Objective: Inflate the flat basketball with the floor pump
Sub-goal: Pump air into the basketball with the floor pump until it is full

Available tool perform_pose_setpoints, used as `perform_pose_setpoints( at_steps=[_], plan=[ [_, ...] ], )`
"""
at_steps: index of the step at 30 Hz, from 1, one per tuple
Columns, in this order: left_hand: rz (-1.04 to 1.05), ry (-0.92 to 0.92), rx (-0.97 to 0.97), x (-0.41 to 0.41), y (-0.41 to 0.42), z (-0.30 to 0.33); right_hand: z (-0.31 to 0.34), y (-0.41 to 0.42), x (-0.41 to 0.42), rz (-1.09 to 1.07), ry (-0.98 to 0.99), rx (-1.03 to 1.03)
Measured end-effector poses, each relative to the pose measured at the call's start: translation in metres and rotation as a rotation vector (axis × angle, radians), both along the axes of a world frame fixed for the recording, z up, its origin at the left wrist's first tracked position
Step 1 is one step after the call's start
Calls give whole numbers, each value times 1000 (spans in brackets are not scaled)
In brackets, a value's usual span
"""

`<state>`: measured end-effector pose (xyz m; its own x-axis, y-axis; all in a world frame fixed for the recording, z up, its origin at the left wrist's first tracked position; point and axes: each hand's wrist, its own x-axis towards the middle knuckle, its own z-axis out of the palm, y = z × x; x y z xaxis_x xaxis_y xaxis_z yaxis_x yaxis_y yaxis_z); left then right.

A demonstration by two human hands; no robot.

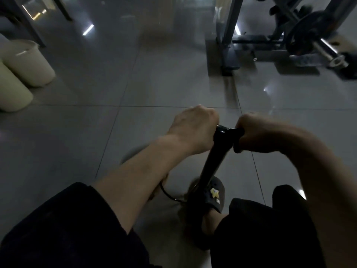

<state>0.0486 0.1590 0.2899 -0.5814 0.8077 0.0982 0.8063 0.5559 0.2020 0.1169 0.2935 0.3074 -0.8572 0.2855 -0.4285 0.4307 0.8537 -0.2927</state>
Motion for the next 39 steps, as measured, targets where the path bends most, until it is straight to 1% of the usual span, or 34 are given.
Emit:
perform_pose_setpoints(
  at_steps=[2, 5, 9, 15, 20, 24, 28, 31, 34, 39],
  plan=[
    [11, -10, -15, 1, 1, -10, -16, -3, 0, -38, 3, 50],
    [18, -57, -135, 5, -3, -52, -68, -15, 4, -54, -63, 111],
    [44, -127, -202, 8, -8, -107, -124, -21, 7, -56, -97, 104],
    [71, -165, -244, 2, 1, -149, -162, -16, 0, -53, -191, 92],
    [64, -178, -261, 7, 0, -173, -179, -21, 5, -77, -248, 82],
    [76, -184, -271, 5, -10, -168, -173, -31, 2, -71, -243, 67],
    [32, -178, -294, 12, -20, -154, -161, -35, 10, -41, -227, 86],
    [36, -171, -263, 16, -26, -134, -144, -37, 17, -37, -177, 97],
    [11, -108, -208, 13, -26, -94, -103, -33, 17, -29, -90, 126],
    [16, -3, -55, 5, -12, -17, -19, -15, 8, -36, -10, 44]
  ],
)
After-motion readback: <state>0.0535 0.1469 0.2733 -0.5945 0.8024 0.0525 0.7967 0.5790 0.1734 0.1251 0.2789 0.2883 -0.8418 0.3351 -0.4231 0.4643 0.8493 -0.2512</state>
